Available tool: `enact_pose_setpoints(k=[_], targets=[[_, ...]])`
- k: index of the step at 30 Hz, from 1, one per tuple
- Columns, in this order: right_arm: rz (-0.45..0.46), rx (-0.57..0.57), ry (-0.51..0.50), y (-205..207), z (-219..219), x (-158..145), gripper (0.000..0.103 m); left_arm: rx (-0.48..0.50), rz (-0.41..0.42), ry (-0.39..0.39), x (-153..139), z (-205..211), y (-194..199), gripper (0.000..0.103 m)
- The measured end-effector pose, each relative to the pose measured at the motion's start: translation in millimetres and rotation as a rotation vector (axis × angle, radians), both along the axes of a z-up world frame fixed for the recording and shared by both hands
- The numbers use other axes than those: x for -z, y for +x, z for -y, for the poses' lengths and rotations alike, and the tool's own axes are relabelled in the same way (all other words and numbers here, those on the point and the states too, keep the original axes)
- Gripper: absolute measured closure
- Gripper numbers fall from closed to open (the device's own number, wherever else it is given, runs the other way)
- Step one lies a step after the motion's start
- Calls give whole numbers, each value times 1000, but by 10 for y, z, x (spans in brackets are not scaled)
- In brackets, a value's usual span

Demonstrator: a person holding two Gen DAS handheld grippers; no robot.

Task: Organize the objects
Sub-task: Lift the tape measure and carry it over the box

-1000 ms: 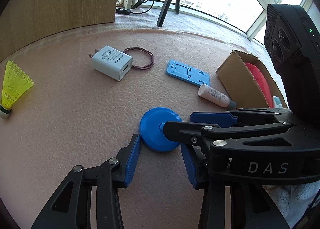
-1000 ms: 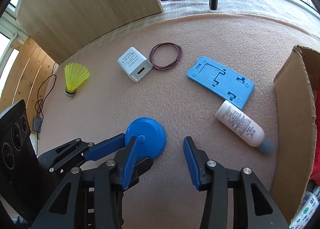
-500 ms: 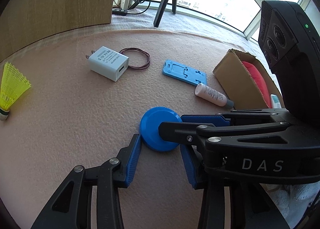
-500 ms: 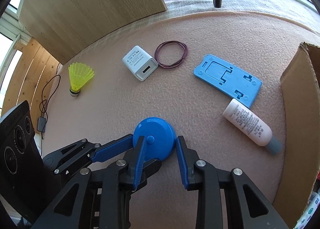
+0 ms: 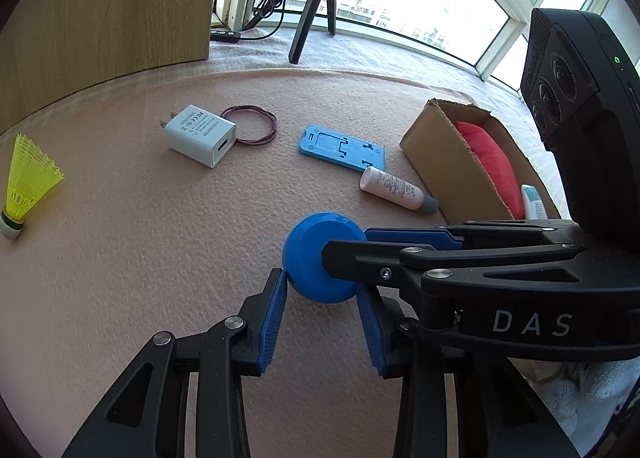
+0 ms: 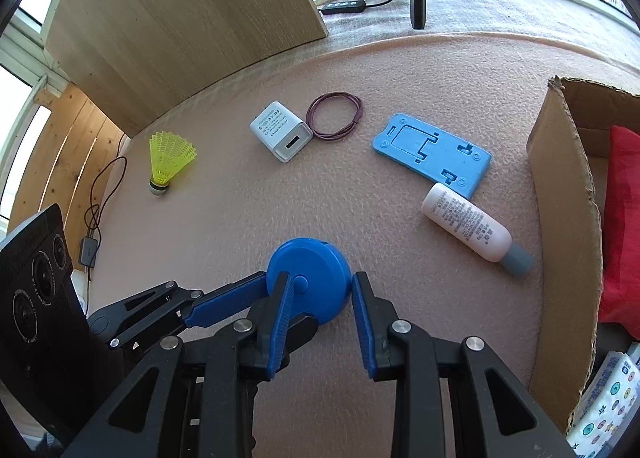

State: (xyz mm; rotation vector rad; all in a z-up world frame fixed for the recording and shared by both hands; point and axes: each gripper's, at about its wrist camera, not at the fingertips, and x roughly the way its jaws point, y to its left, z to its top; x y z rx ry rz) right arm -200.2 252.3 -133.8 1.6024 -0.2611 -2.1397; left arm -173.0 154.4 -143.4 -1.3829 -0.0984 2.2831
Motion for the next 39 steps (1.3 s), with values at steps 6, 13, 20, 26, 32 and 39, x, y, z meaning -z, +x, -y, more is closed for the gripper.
enact_pose_setpoints(k=[6, 13, 20, 26, 32, 39], targets=[[-38, 18, -17, 120, -130, -207, 75, 18, -38, 10, -205, -109, 95, 64], [-96, 69, -28, 275, -409, -486, 75, 64, -82, 34, -464, -353, 175, 64], [-134, 138, -19, 390, -800, -666, 75, 127, -107, 61, -609, -761, 228, 64], [-147, 199, -15, 498, -1163, -713, 75, 188, -115, 77, -667, -1137, 274, 64], [-146, 255, -12, 570, -1467, -723, 75, 239, -107, 93, -663, -1446, 311, 64], [-135, 291, -8, 638, -1673, -692, 76, 284, -98, 90, -628, -1649, 362, 65]])
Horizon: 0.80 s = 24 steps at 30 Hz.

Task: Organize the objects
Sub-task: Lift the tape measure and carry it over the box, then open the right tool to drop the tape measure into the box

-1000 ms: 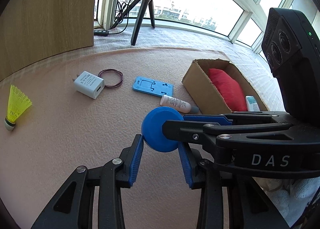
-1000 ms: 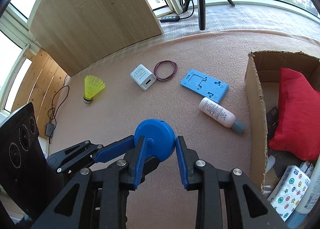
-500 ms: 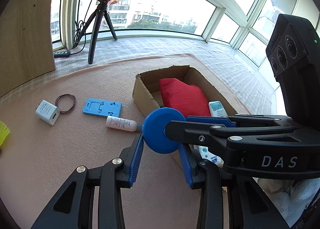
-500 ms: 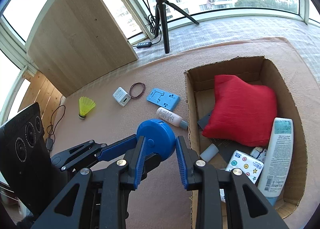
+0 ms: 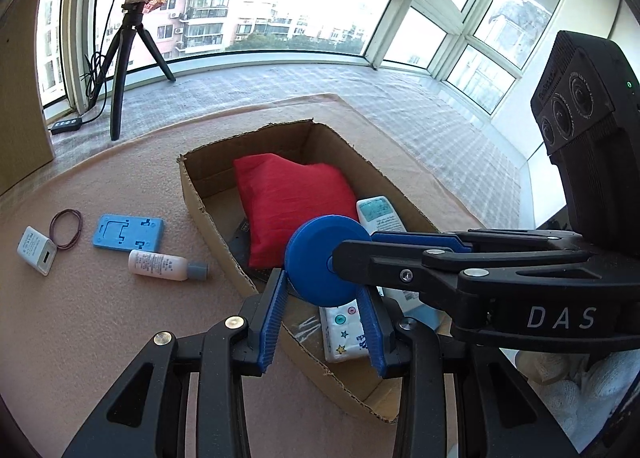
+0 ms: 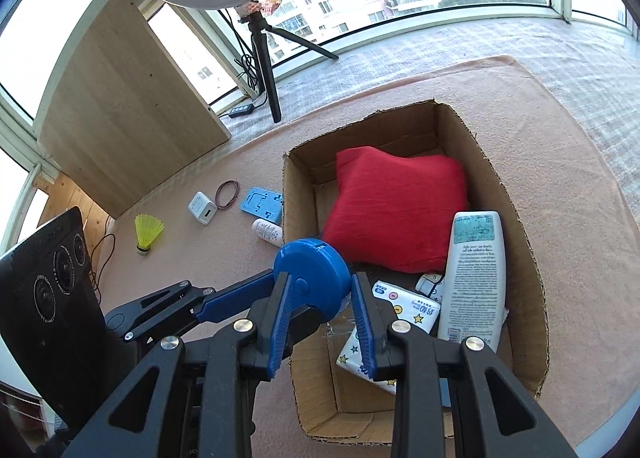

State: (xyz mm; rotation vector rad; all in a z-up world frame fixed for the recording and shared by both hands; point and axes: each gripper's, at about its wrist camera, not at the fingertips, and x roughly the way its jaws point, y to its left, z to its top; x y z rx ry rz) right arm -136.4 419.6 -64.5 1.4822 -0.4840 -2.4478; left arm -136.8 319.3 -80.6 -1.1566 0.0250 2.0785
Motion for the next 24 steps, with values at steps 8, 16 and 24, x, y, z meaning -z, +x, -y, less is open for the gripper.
enact_pose_setpoints(k=[8, 16, 24], targets=[[8, 19, 4, 22, -20, 1, 73, 0, 7, -17, 15, 31, 11, 65], [5, 0, -1, 22, 89, -12, 73, -27, 17, -19, 19, 245, 46, 64], [9, -53, -11, 19, 317, -8, 73, -98, 36, -26, 40, 719, 121, 65]])
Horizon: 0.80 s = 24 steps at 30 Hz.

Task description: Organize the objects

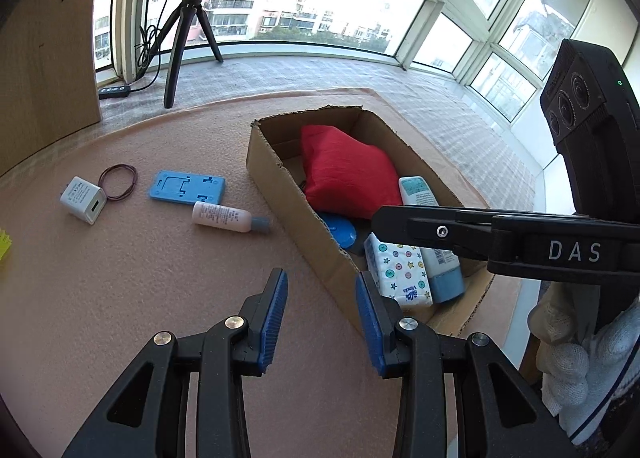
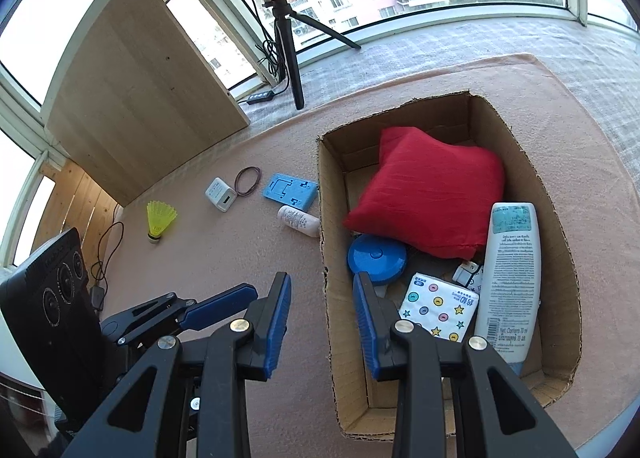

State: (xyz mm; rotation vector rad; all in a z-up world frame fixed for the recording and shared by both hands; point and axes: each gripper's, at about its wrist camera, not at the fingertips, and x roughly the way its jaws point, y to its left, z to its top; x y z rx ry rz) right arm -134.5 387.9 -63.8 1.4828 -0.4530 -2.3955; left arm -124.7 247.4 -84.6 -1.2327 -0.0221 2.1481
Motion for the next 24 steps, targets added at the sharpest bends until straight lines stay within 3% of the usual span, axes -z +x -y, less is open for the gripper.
enact_pose_setpoints(k=[8, 15, 19, 24], targets=[[-1, -77, -12, -130, 368, -25, 74, -120, 29, -17, 62, 733, 133, 65], [9, -157, -66, -545, 861, 5, 74, -223, 30, -13, 44, 1362, 290, 65], [28, -177, -66, -857, 1141, 102, 85, -280, 48, -12, 85, 1684, 367, 65], [73, -175, -63, -1224, 1390, 308, 91, -334, 62, -5, 114, 1996, 467, 65]])
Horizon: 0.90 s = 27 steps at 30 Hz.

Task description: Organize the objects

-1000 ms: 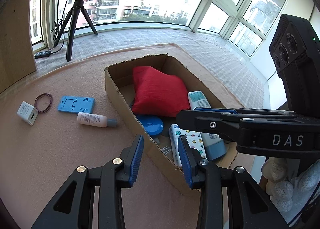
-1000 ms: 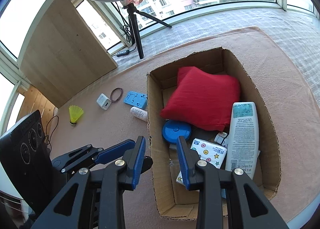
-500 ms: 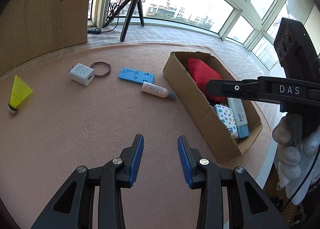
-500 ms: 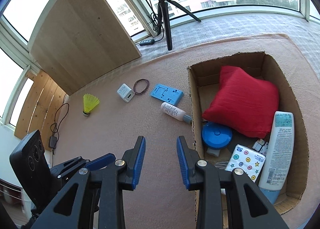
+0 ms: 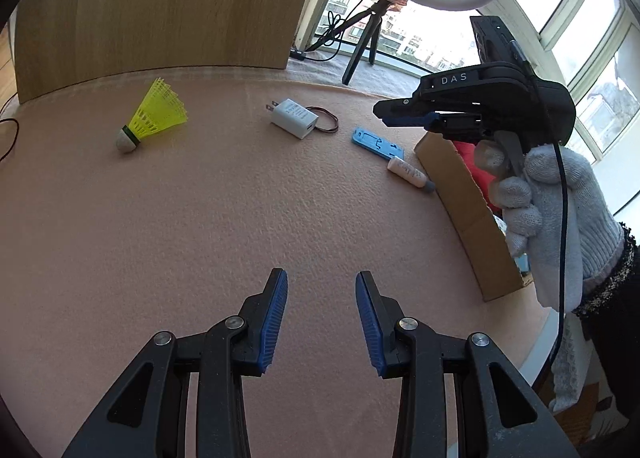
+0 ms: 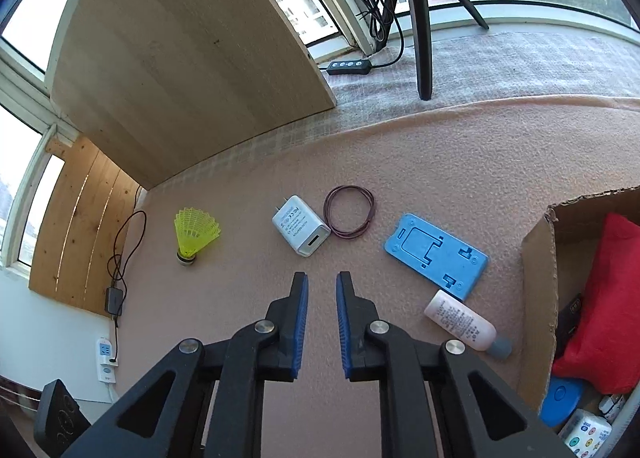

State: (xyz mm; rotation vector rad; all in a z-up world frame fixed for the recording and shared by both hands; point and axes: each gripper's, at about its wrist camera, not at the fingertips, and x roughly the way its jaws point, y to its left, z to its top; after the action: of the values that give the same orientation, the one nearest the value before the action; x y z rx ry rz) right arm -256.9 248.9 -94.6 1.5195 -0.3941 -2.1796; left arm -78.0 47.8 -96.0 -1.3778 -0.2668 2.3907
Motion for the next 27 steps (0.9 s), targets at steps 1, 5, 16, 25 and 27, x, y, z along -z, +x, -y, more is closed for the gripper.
enact_pose_setpoints(k=[1, 5, 16, 25, 27], targets=[[9, 5, 0, -66, 32, 42, 91, -10, 0, 0, -4, 55, 12, 65], [38, 19, 6, -295, 154, 206, 92, -55, 0, 5, -16, 256, 36, 65], [78, 22, 130, -727, 448, 536, 93, -88, 16, 20, 2, 490, 20, 65], [147, -82, 205, -620, 451, 590, 94, -85, 22, 68, -32, 503, -23, 65], [161, -108, 205, -541, 432, 588, 94, -76, 20, 75, -50, 467, -25, 65]])
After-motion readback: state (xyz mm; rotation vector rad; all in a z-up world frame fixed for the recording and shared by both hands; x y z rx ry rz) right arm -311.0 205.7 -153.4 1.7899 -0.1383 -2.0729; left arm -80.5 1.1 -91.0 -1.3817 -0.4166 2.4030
